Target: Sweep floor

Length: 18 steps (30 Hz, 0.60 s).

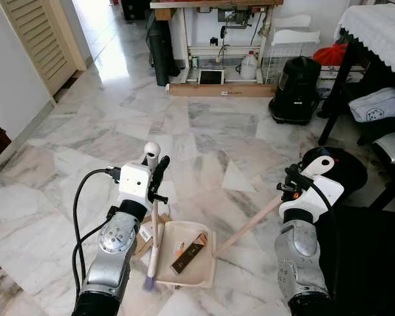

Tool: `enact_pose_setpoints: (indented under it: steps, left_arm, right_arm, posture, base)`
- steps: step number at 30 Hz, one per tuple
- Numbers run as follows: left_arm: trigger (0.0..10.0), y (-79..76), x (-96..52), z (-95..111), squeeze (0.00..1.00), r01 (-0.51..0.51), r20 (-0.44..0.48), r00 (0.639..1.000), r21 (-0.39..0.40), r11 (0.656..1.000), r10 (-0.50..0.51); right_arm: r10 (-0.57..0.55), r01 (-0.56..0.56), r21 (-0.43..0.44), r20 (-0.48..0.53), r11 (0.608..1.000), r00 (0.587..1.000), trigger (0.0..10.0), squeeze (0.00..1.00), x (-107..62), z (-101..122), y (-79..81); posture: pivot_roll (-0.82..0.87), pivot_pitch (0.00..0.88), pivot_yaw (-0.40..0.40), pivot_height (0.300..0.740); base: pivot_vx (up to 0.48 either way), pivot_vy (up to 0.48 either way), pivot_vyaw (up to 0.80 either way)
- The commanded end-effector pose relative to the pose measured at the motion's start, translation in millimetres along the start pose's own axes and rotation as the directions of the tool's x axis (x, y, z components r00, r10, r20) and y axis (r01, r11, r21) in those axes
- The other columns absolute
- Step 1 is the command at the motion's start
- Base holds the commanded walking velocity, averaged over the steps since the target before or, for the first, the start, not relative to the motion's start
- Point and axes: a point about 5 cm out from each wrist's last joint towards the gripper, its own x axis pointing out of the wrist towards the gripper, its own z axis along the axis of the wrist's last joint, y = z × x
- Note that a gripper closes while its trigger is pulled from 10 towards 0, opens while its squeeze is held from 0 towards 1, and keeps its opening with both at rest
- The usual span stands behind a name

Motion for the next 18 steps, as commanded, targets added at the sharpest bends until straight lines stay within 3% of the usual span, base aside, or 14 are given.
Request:
enact_pose_setpoints:
  steps: [1, 5, 12, 18]
  left_arm:
    - [10.0, 3.3, 6.1, 15.1, 0.0, -0.009, 0.065, 0.998, 0.003, 1.0, 0.009]
    - [10.0, 8.5, 6.9, 13.0, 0.0, -0.028, 0.05, 0.998, 0.091, 0.995, 0.024]
    - [10.0, 5.2, 5.6, 12.3, 0.0, -0.03, 0.061, 0.998, 0.068, 0.997, 0.026]
    - [10.0, 7.4, 2.8, 6.9, 0.0, -0.071, 0.048, 0.997, 0.06, 0.996, 0.068]
  right_arm:
    - [0.031, -0.033, 0.046, 0.038, 0.998, 0.999, 10.0, 0.0, 2.5, 9.4, 11.6]
    - [0.07, -0.067, -0.042, 0.054, 0.997, 0.996, 10.0, 0.0, 2.1, 10.5, 13.7]
    - [0.08, -0.075, -0.068, 0.075, 0.995, 0.994, 10.0, 0.0, 3.1, 14.7, 12.5]
    - [0.084, -0.077, -0.081, 0.084, 0.994, 0.993, 10.0, 0.0, 3.8, 17.1, 11.6]
  posture:
    - [0.09, 0.0, 0.054, 0.74]
    - [0.09, 0.0, 0.054, 0.74]
    - [0.09, 0.0, 0.042, 0.74]
    - [0.09, 0.0, 0.029, 0.74]
  base:
    - [0.0, 0.0, 0.0]
    - [0.0, 0.0, 0.0]
    - [0.0, 0.0, 0.0]
    - [0.0, 0.0, 0.62]
